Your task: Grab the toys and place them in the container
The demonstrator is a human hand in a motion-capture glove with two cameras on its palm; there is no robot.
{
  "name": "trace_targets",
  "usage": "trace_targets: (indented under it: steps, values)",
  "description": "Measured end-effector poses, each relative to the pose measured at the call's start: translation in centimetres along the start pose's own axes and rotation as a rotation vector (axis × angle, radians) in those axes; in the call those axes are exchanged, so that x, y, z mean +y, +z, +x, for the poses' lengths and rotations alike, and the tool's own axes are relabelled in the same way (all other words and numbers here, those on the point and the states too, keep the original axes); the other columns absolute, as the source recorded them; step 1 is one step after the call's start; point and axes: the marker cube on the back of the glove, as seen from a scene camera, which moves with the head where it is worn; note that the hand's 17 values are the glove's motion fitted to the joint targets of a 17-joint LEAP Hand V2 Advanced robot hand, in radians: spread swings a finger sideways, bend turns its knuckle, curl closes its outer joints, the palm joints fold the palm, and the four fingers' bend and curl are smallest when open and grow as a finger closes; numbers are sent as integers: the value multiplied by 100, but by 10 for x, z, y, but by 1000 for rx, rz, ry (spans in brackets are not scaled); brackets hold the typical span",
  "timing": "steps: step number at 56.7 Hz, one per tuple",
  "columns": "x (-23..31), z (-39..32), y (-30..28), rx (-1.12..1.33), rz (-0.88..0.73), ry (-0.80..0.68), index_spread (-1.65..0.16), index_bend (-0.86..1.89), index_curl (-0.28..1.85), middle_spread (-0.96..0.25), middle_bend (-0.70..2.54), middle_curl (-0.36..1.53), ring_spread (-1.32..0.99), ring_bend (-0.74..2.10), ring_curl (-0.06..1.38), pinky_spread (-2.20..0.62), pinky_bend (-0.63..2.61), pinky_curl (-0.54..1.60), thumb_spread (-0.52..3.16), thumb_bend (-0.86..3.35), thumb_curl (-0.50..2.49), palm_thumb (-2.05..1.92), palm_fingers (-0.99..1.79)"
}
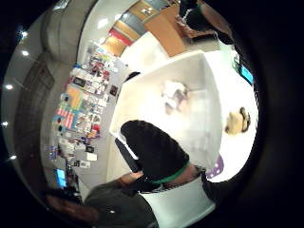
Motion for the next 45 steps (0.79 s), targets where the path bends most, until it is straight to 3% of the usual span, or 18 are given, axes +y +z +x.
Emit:
trace_targets:
  steps: [2, 5, 16, 21, 28, 33, 34, 37, 43, 45]
  values:
    - [21, 0, 10, -53, 5, 139, -37, 30, 48, -12, 56, 46, -24, 73, 31, -3, 90, 36, 112, -8, 25, -11, 12]
    - [52, 16, 31, -74, 3, 228, -36, 27, 48, -11, 54, 46, -24, 75, 32, -2, 92, 37, 114, -8, 24, -11, 13]
    - [130, 55, 130, -151, -172, 417, -34, 21, 47, -9, 50, 44, -25, 76, 32, -3, 94, 37, 132, -3, 21, -5, 17]
    - [146, 43, 161, -34, -195, 368, -32, 27, 49, -8, 54, 46, -24, 69, 30, -3, 88, 35, 145, 0, 22, -1, 19]
    - [140, 28, 170, 130, -31, 240, -34, 31, 51, -10, 42, 43, -22, 63, 29, -2, 96, 36, 153, 3, 24, 5, 17]
    - [137, 32, 178, 145, 40, 231, -36, 30, 50, -14, 41, 42, -24, 76, 30, -12, 100, 35, 159, 13, 30, 23, 51]
    - [138, 33, 179, 145, 59, 229, -37, 32, 51, -15, 43, 42, -26, 85, 32, -16, 100, 35, 157, 15, 33, 29, 71]
    - [138, 38, 180, 158, 114, 215, -38, 34, 51, -18, 44, 42, -29, 88, 32, -22, 96, 32, 153, 17, 37, 36, 83]
    - [137, 49, 171, 154, 196, 194, -38, 44, 62, -26, 74, 56, -35, 108, 42, -34, 97, 37, 139, 18, 45, 45, 133]
    - [134, 50, 159, 145, 239, 196, -38, 47, 66, -27, 81, 59, -36, 113, 45, -36, 101, 39, 136, 17, 47, 47, 131]
